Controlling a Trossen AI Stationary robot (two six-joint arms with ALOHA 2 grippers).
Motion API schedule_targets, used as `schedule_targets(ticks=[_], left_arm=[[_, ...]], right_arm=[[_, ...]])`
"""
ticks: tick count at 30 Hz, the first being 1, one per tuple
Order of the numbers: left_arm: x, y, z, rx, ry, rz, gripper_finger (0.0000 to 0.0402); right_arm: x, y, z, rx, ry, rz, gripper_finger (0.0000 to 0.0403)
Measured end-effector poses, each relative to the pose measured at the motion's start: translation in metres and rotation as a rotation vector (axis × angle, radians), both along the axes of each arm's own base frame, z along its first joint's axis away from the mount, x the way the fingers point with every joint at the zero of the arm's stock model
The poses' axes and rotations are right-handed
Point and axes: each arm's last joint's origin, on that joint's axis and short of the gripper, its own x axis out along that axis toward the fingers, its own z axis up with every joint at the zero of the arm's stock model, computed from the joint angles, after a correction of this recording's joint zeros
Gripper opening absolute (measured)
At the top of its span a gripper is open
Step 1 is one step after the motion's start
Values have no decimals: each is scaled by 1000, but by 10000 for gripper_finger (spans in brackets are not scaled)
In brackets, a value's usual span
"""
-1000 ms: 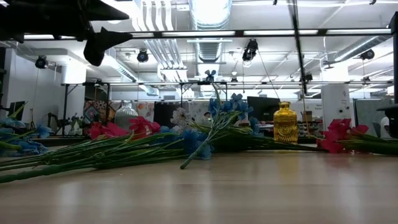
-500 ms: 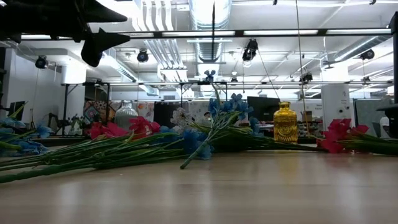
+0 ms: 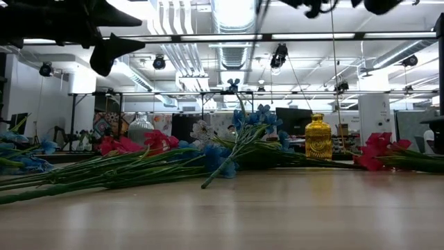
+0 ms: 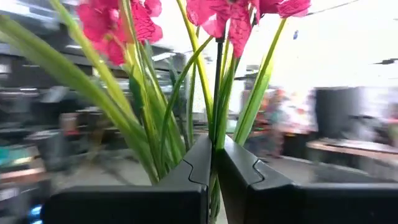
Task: Sort flowers into vase by color
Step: Put the red flowers into the yellow vase
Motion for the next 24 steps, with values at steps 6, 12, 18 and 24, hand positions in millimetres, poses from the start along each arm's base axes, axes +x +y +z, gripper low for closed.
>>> schedule_targets(ticks=[6, 12, 18, 24], left_arm=[[0, 0, 0, -2, 1, 0, 235], [0, 0, 0, 5, 2, 0, 235], [0, 0, 0, 8, 2, 0, 235], [0, 0, 0, 44, 8, 1, 235]], right_arm=[[-28, -7, -15, 134, 102, -310, 12], [-46, 1, -11, 209, 87, -343, 12], [-63, 3, -2, 229, 66, -394, 12], [-71, 3, -10, 271, 86, -440, 12]])
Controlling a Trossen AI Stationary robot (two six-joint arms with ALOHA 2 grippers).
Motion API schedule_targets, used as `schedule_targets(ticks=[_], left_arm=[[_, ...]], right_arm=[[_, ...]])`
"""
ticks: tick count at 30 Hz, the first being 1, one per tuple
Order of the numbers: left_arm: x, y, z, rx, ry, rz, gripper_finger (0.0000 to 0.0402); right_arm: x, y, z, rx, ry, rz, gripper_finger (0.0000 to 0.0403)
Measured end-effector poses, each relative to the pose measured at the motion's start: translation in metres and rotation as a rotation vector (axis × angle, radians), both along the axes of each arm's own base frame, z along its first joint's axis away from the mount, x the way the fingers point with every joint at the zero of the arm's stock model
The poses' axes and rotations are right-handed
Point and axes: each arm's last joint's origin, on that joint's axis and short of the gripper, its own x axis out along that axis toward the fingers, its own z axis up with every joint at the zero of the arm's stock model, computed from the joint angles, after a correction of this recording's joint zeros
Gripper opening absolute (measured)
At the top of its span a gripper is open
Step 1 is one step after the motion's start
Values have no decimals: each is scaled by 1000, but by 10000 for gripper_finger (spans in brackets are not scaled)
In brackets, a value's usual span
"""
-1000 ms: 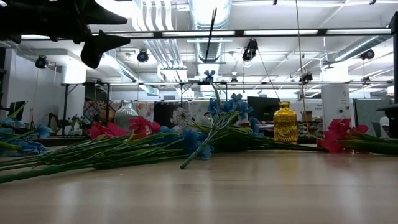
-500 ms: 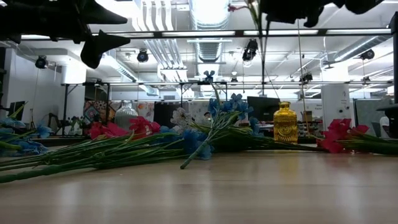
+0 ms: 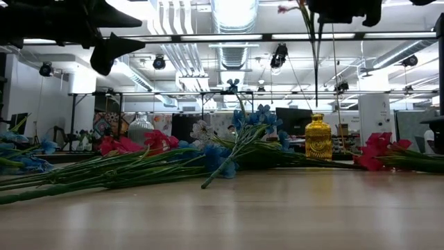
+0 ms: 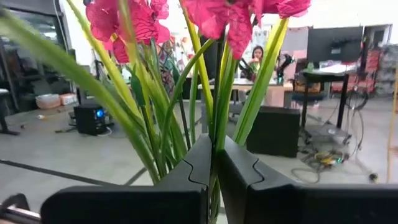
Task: Sort flowers into vase by color
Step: Put the red flowers into the yellow vase
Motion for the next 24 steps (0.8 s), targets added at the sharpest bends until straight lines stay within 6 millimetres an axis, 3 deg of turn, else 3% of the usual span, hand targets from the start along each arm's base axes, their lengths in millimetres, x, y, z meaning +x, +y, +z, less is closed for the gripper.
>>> schedule_targets(ticks=[6, 24], left_arm=[[0, 0, 0, 9, 1, 1, 235], [0, 0, 0, 39, 8, 1, 235]], right_arm=[[0, -1, -15, 26, -6, -8, 12], [0, -2, -33, 49, 5, -17, 13]])
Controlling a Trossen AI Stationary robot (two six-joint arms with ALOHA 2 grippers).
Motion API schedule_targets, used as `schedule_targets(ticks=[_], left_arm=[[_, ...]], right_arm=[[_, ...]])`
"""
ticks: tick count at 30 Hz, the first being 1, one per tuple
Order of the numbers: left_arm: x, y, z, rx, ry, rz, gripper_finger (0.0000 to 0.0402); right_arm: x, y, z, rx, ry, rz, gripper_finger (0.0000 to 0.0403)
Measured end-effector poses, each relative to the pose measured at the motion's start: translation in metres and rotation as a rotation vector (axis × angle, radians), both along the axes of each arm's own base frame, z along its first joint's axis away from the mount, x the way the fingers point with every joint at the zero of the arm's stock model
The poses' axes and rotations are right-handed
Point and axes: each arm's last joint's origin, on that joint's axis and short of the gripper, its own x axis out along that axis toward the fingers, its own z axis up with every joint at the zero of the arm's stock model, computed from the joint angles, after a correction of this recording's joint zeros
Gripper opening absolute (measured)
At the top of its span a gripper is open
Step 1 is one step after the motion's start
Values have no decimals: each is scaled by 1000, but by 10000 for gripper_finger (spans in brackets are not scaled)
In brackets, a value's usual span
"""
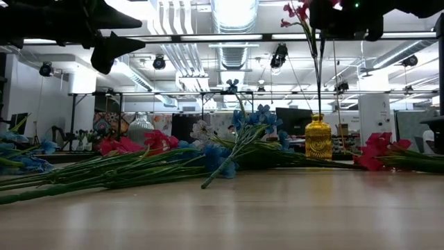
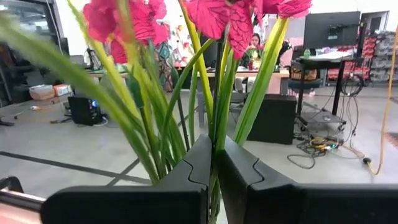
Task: Sort flowers into vase by color
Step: Put the red flowers into the yellow vase
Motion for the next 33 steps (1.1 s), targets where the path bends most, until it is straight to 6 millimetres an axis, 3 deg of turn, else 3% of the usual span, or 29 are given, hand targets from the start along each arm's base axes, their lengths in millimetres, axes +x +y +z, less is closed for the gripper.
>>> schedule_targets(ticks=[16, 33], left_arm=[[0, 0, 0, -6, 0, -1, 235], [0, 0, 0, -24, -3, -1, 235]], right_arm=[[-1, 0, -19, 21, 26, 1, 21], [0, 3, -27, 122, 96, 16, 239]])
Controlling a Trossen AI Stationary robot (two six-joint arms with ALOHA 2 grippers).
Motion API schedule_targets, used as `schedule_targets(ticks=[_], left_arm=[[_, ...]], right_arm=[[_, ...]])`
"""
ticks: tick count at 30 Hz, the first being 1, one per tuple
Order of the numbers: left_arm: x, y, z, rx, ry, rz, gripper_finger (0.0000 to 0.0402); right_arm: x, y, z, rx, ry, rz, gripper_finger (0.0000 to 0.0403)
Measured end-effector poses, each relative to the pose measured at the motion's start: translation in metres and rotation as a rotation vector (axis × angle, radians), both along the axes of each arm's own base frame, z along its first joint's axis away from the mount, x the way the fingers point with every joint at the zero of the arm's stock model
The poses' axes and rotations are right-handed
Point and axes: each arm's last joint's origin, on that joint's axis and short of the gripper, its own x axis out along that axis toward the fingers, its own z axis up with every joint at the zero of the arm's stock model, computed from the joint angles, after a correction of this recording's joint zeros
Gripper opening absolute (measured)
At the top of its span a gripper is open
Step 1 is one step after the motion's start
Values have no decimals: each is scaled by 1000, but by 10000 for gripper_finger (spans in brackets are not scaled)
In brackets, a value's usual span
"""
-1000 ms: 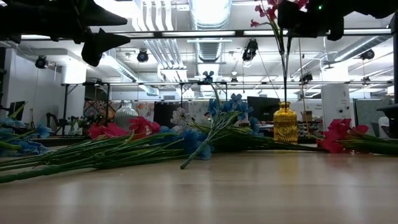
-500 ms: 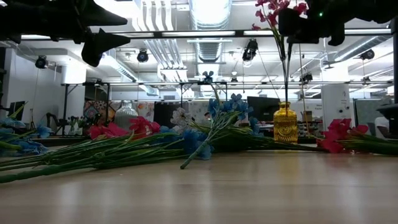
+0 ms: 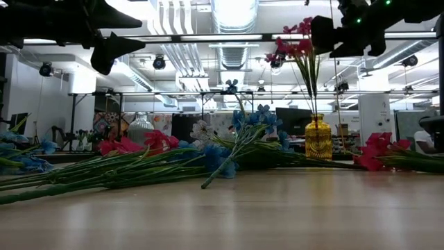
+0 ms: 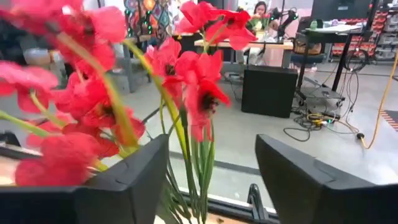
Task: Sort flowers into vase by color
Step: Put the red flowers into the yellow vase, then put the blue flowers into the transparent vase
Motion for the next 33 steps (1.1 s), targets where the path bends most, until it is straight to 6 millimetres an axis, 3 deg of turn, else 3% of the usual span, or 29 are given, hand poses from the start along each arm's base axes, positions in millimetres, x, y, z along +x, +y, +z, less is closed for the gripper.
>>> schedule_targets(ticks=[9, 19, 25, 33], left_arm=[[0, 0, 0, 0, 1, 0, 235], [3, 0, -3, -12, 21, 1, 235], [14, 0, -14, -82, 87, 4, 235], [28, -5, -31, -352, 168, -48, 235]], right_arm=[[-3, 6, 3, 82, 77, 21, 292], [-12, 13, 1, 370, 94, 168, 291], [-19, 16, -14, 545, 137, 193, 286], [-11, 24, -28, 755, 207, 347, 288]])
